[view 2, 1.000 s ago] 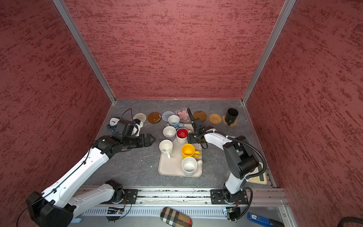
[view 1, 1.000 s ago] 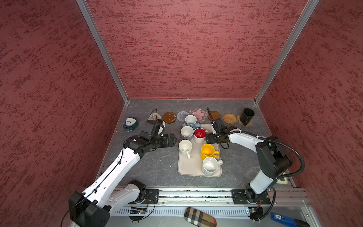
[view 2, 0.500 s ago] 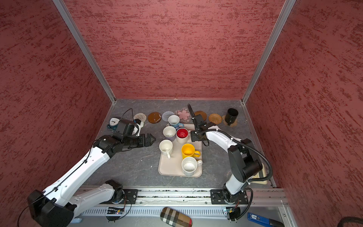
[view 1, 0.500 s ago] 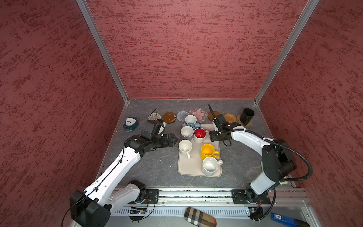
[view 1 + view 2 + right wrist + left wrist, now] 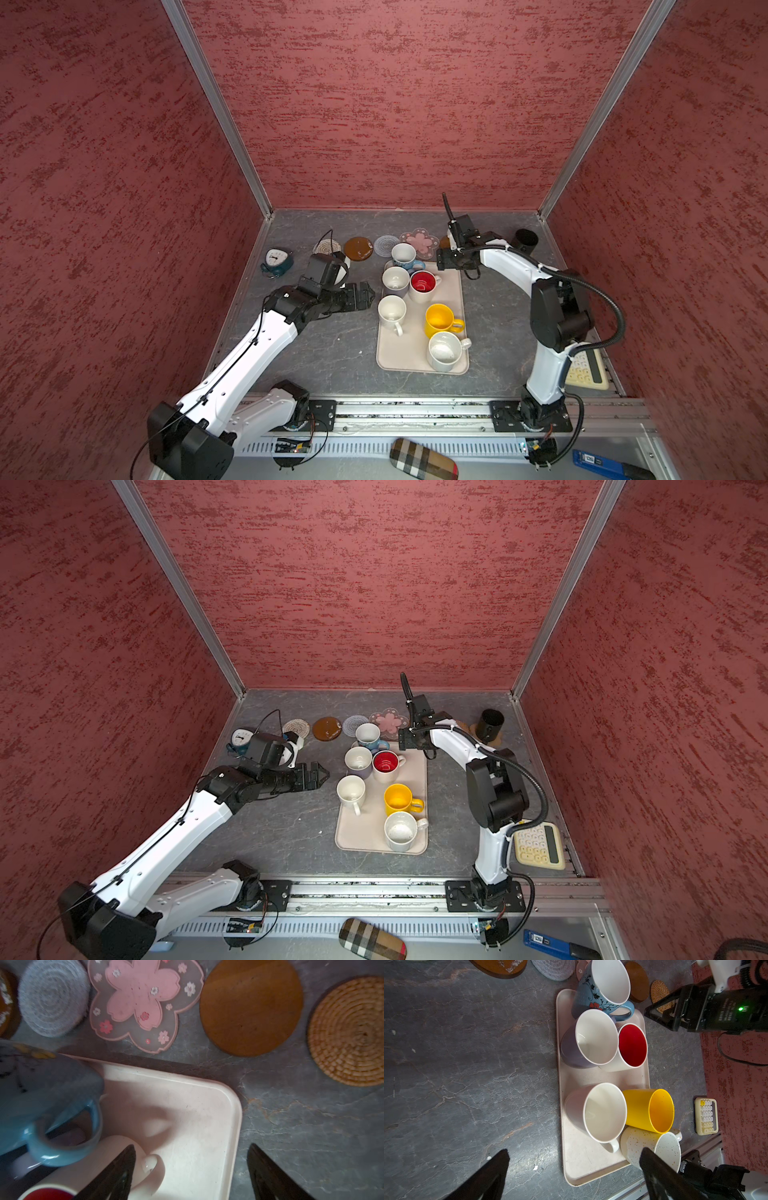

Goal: Place cups on coasters
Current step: Rotate the cup on the tray.

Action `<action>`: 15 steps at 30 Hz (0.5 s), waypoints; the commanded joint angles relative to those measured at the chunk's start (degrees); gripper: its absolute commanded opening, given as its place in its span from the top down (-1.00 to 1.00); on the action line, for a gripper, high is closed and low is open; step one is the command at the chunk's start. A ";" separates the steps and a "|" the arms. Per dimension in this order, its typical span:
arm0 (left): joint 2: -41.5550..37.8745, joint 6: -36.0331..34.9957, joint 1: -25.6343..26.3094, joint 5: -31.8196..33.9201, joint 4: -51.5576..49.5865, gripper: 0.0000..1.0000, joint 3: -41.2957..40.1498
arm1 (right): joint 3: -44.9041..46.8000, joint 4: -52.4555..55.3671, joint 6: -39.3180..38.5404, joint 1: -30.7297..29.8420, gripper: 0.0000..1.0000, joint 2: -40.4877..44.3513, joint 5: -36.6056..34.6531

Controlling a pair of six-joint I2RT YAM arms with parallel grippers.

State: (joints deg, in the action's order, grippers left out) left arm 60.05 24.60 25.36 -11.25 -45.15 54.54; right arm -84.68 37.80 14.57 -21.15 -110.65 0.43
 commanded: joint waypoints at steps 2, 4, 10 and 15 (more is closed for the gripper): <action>-0.64 -0.60 -0.05 0.82 0.15 -0.98 0.57 | -1.16 0.01 -1.68 0.25 -0.65 -0.77 3.01; -0.47 -0.65 -0.05 0.87 0.30 -0.98 0.42 | 0.07 -0.04 -2.03 0.25 -0.64 -0.47 3.45; -0.39 -0.28 -0.05 0.53 1.09 -0.98 -0.41 | 7.20 -1.85 -3.14 0.23 -0.61 3.08 5.55; -0.46 0.36 0.45 0.35 1.70 -0.97 -1.15 | 12.55 -2.96 -3.59 0.23 -0.58 6.18 6.10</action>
State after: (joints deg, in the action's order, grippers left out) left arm 60.03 24.82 25.43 -11.27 -44.95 54.08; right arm -73.58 35.88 12.34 -20.95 -107.37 5.04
